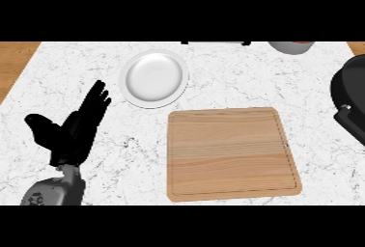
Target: Pick the lemon from the cutting board and place it in the pot
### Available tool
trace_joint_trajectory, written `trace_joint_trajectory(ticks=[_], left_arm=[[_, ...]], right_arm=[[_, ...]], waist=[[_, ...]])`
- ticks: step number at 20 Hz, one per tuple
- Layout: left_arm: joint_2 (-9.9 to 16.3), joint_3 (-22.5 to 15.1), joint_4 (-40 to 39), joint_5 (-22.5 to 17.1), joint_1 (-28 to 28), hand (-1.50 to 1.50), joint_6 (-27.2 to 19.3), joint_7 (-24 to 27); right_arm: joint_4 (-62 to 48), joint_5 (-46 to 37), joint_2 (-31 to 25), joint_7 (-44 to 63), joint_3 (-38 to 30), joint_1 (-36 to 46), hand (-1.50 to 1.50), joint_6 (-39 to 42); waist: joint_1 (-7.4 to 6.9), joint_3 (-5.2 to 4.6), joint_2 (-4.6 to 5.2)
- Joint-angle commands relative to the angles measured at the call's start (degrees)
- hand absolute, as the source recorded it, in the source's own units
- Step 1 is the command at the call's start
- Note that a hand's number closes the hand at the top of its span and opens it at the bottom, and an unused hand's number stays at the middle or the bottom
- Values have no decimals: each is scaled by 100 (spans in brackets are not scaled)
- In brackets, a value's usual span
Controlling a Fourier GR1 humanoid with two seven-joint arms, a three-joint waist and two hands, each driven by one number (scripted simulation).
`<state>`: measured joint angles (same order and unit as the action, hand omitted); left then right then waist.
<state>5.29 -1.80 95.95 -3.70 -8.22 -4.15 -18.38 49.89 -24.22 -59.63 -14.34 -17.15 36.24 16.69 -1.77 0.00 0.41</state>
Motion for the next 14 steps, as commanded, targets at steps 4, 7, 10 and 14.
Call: trace_joint_trajectory(ticks=[4, 7, 10, 14], left_arm=[[67, 12, 277, -138, 185, 0, 151, -140], [-62, 8, 25, 102, -72, 0, -109, -26], [-114, -171, 425, 57, 539, 0, 5, 6], [-54, 48, 165, 74, -120, 0, -160, -292]], right_arm=[[-964, 114, 766, 403, 111, 314, -150, 274], [-1627, 33, 784, 335, 175, 652, -150, 506], [-1770, 441, 890, 281, -165, 545, -150, 764], [-2138, 902, 1059, 124, -755, 905, -150, 351]], waist=[[26, 3, -23], [2, 7, 15], [48, 5, -30], [90, 12, -14]])
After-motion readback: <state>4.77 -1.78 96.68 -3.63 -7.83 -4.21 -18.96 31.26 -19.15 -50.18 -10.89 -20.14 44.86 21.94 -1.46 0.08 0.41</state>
